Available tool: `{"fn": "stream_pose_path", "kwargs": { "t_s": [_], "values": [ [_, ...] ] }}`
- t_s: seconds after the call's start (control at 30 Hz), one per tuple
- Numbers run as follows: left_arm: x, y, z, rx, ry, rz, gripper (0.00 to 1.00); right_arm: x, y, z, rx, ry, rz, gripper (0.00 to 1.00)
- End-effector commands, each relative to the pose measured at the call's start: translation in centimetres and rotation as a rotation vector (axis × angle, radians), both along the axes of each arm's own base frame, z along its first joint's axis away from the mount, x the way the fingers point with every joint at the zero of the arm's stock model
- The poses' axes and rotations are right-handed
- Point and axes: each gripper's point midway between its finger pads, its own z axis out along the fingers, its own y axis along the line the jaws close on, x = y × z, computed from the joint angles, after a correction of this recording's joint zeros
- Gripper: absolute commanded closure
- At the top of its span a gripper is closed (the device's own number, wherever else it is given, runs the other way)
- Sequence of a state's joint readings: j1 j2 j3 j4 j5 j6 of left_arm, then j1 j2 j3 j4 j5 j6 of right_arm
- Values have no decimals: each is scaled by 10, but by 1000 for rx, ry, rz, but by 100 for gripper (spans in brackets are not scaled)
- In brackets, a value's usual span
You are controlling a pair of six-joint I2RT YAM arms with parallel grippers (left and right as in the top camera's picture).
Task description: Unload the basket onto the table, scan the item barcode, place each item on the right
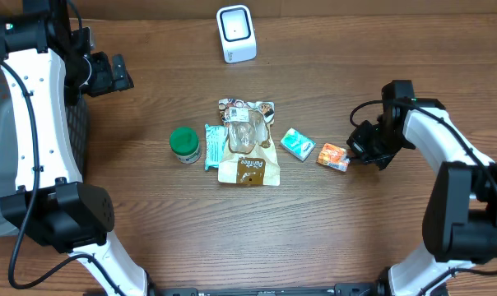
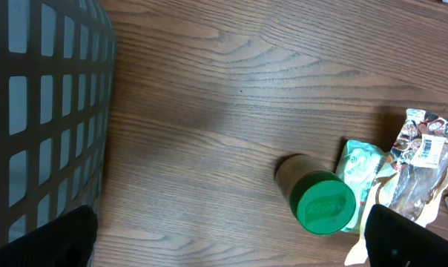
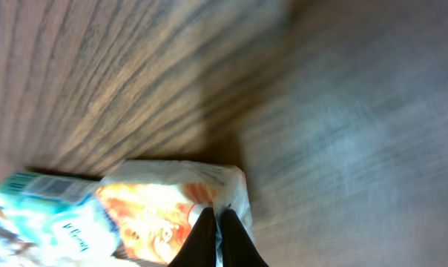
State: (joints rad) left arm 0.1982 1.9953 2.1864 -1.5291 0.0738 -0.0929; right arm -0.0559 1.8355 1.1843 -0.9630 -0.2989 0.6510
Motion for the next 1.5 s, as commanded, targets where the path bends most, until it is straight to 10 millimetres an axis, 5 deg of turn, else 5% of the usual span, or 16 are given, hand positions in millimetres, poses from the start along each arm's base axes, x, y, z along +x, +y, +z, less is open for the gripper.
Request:
{"fn": "stream_pose_path", "kwargs": {
  "t_s": [0.0,0.23,0.33,0.5,0.57,0.63,0.83,1.0,1.33,1.47],
  "values": [
    [-3,2,11,16,-29,-20,0,0,6,15,-1,24,-188,96],
    [-3,2,11,16,-29,-20,1,-3,43,13,-47,-12,-21,93],
    [-3,2,11,16,-29,-20,0,-8,56,13,-59,-58,194,78],
    [-3,2,11,16,-29,-20,1,-9,52,23,-65,-120,466,33],
    [-3,2,11,16,-29,-20,0,-4,49,31,-70,-171,604,28],
    [-3,2,11,16,-29,-20,0,11,46,37,-109,-274,793,27],
    [-3,2,11,16,-29,-20,1,37,51,35,-153,-417,941,31],
    [-3,2,11,16,-29,-20,0,34,50,22,-139,-396,999,40],
    [-3,2,11,16,-29,-20,0,23,54,-10,-47,-318,1024,42],
    [-3,2,11,16,-29,-20,0,17,55,-30,-13,-261,1017,61]
  ]
}}
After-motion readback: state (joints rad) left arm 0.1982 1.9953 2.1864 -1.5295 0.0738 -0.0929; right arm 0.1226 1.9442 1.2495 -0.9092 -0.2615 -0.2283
